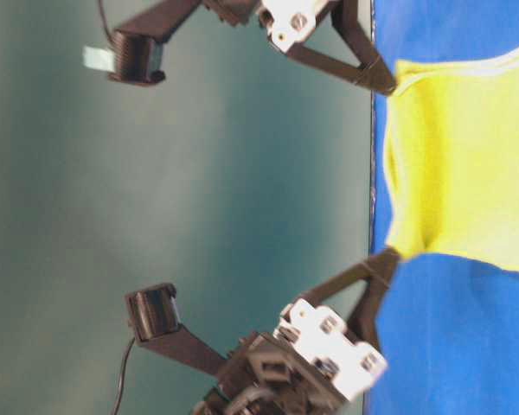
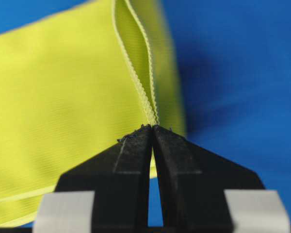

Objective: Fold the yellow towel.

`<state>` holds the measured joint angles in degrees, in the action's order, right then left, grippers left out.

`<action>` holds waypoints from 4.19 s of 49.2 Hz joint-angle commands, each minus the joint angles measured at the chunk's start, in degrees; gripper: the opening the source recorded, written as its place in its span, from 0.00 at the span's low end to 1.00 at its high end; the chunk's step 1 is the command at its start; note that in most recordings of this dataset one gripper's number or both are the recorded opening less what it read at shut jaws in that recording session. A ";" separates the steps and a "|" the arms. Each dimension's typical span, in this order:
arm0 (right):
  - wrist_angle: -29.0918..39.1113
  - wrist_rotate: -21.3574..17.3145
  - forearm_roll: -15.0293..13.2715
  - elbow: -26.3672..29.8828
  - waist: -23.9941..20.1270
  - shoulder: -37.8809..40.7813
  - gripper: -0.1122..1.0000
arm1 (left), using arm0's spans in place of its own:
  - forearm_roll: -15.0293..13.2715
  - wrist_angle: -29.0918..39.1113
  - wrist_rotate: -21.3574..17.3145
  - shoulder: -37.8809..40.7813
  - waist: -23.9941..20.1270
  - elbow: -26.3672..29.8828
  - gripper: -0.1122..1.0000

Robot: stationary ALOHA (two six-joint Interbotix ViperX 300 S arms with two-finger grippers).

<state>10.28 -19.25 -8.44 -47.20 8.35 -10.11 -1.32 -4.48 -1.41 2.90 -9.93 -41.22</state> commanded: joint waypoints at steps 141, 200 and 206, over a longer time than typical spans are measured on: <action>10.81 -13.80 -17.05 -2.29 -19.07 -31.46 0.64 | 0.26 9.49 1.67 -44.91 19.16 -14.15 0.71; -2.02 -16.79 -16.79 -26.72 -6.59 -52.47 0.64 | -0.09 6.24 3.25 -71.54 10.37 -37.53 0.71; -2.02 -16.79 -16.79 -26.89 -6.59 -52.47 0.64 | 0.00 6.24 3.25 -71.54 10.37 -37.62 0.71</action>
